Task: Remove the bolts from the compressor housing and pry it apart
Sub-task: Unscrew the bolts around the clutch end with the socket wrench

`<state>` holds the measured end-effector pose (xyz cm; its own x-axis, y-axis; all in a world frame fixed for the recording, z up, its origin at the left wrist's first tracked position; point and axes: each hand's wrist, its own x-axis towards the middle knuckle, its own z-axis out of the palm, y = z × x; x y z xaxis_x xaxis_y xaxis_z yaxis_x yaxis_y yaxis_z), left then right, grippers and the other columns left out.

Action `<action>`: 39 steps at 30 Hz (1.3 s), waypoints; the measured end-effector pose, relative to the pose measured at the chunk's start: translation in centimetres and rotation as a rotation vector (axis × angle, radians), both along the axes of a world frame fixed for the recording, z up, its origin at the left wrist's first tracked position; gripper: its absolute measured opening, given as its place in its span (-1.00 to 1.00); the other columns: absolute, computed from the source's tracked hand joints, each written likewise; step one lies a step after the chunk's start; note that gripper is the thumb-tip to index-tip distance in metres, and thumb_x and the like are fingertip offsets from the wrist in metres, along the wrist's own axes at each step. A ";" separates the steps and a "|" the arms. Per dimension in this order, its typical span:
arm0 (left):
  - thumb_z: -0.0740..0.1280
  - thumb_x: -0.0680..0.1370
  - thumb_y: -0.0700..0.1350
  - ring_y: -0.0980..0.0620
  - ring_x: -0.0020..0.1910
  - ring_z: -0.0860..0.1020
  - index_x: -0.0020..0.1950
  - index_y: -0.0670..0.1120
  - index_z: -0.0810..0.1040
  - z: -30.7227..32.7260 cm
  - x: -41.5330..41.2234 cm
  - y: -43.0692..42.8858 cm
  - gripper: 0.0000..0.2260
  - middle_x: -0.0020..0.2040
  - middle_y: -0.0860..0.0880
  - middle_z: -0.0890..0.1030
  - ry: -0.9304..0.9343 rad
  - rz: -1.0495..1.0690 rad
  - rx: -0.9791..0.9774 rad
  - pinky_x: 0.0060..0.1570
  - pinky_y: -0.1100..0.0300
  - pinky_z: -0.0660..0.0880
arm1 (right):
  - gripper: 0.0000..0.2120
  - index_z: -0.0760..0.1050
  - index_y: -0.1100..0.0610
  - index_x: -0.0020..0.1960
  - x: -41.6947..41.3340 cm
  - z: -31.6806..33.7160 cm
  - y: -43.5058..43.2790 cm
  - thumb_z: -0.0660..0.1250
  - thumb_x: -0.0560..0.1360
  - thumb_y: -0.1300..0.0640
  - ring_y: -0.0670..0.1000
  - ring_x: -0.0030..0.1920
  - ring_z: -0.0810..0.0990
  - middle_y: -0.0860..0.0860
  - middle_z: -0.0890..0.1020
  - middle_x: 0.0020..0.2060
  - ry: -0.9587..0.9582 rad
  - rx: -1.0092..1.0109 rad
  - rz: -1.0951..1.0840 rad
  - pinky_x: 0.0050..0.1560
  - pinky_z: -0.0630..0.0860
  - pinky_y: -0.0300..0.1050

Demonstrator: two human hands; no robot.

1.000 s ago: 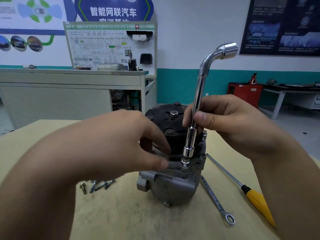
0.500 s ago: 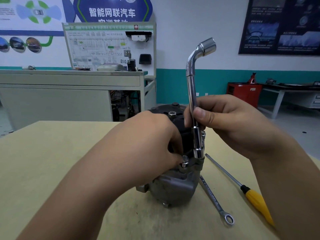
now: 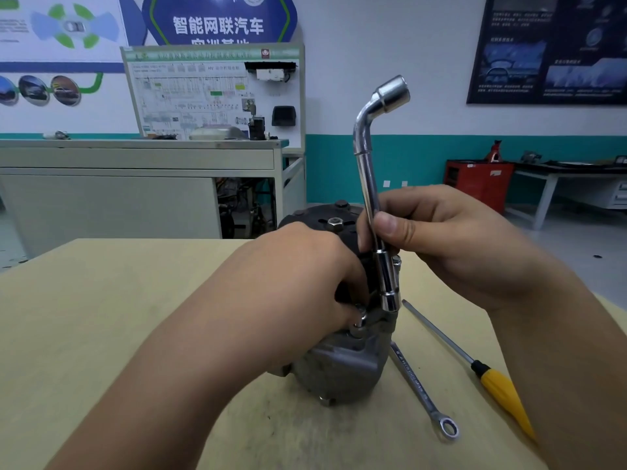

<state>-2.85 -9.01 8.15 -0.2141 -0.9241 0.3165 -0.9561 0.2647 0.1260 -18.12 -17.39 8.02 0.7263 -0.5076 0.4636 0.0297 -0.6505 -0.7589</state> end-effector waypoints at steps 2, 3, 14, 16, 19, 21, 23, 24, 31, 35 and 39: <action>0.39 0.47 0.05 0.31 -0.37 0.42 0.03 0.28 0.62 0.2 0.1 0.1 -0.83 -0.44 0.25 0.45 0.010 -0.008 -0.006 -0.11 0.20 0.53 | -0.79 0.55 0.17 -0.22 0.0 0.0 0.0 0.21 0.45 0.08 -0.14 -0.27 0.51 -0.10 0.56 -0.37 0.003 -0.001 -0.003 -0.21 0.43 -0.35; 0.40 0.47 0.05 0.32 -0.38 0.43 0.02 0.28 0.63 0.3 0.2 0.2 -0.83 -0.48 0.28 0.44 0.016 -0.012 -0.011 -0.14 0.25 0.51 | -0.79 0.55 0.17 -0.22 0.0 0.0 0.0 0.21 0.45 0.08 -0.14 -0.27 0.51 -0.10 0.56 -0.37 0.003 0.000 -0.004 -0.21 0.43 -0.35; 0.31 0.23 0.27 0.29 -0.58 0.47 -0.16 0.38 0.57 2.9 5.3 2.5 -0.79 -0.50 0.23 0.57 0.229 0.065 0.110 -0.54 0.40 0.35 | -0.81 0.57 0.11 -0.24 0.1 -0.1 0.1 0.23 0.43 0.07 -0.14 -0.24 0.53 -0.08 0.59 -0.35 -0.008 0.005 -0.013 -0.18 0.44 -0.35; 0.33 0.25 0.27 0.26 -0.57 0.49 -0.13 0.53 0.45 2.9 7.0 2.3 -0.76 -0.48 0.20 0.59 0.210 0.151 0.139 -0.51 0.32 0.37 | -0.80 0.58 0.13 -0.23 0.1 -0.1 0.1 0.23 0.43 0.07 -0.11 -0.24 0.54 -0.06 0.59 -0.34 -0.008 0.005 -0.016 -0.19 0.45 -0.35; 0.40 0.42 0.13 0.28 -0.54 0.48 -0.21 0.33 0.60 1.9 9.5 0.5 -0.95 -0.47 0.16 0.61 0.203 0.299 0.203 -0.40 0.25 0.35 | -0.80 0.58 0.13 -0.24 0.2 -0.1 0.1 0.23 0.43 0.07 -0.10 -0.24 0.54 -0.03 0.59 -0.34 -0.010 0.002 -0.015 -0.19 0.45 -0.34; 0.43 0.47 0.07 0.29 -0.54 0.47 -0.25 0.17 0.63 0.6 11.1 -1.3 -0.90 -0.47 0.15 0.61 0.156 0.376 0.271 -0.36 0.25 0.35 | -0.80 0.57 0.13 -0.26 0.2 0.0 0.2 0.23 0.42 0.08 -0.10 -0.24 0.53 -0.02 0.58 -0.35 -0.015 0.001 -0.016 -0.19 0.45 -0.34; 0.43 0.48 0.03 0.29 -0.57 0.44 -0.24 0.13 0.63 -0.7 12.0 -3.0 -0.90 -0.48 0.17 0.60 0.117 0.424 0.343 -0.37 0.27 0.35 | -0.80 0.57 0.14 -0.26 0.3 0.0 0.2 0.23 0.42 0.09 -0.12 -0.26 0.52 -0.04 0.58 -0.36 -0.012 0.002 -0.013 -0.20 0.44 -0.35; 0.43 0.49 0.01 0.29 -0.58 0.43 -0.23 0.11 0.63 -1.4 12.4 -3.8 -0.90 -0.49 0.17 0.60 0.097 0.438 0.383 -0.38 0.29 0.35 | -0.80 0.56 0.15 -0.26 0.4 0.0 0.2 0.23 0.42 0.09 -0.13 -0.27 0.52 -0.04 0.57 -0.36 -0.009 0.005 -0.011 -0.21 0.43 -0.36; 0.41 0.49 -0.01 0.16 -0.36 0.51 0.04 -0.04 0.68 -7.2 13.1 -6.0 -0.81 -0.24 0.09 0.61 -0.232 0.598 0.769 -0.36 0.36 0.38 | -0.81 0.56 0.14 -0.27 0.4 0.1 0.1 0.24 0.42 0.08 -0.06 -0.25 0.52 0.02 0.57 -0.33 0.003 0.024 -0.012 -0.21 0.44 -0.31; 0.41 0.48 -0.06 0.11 -0.26 0.59 -0.06 -0.09 0.63 -9.2 13.7 -6.3 -0.88 -0.03 0.01 0.70 -0.188 0.637 0.831 -0.16 0.30 0.50 | -0.81 0.57 0.13 -0.27 0.4 0.0 0.1 0.25 0.44 0.09 -0.09 -0.25 0.53 0.00 0.58 -0.33 -0.006 0.027 0.000 -0.21 0.43 -0.33; 0.46 0.45 -0.03 0.10 -0.30 0.63 -0.31 -0.05 0.53 -9.8 14.1 -6.6 -0.81 -0.38 0.11 0.62 -0.169 0.632 0.789 -0.28 0.32 0.48 | -0.81 0.58 0.12 -0.26 0.3 0.0 0.1 0.25 0.44 0.09 -0.11 -0.24 0.55 -0.01 0.59 -0.32 -0.006 0.033 0.006 -0.20 0.44 -0.34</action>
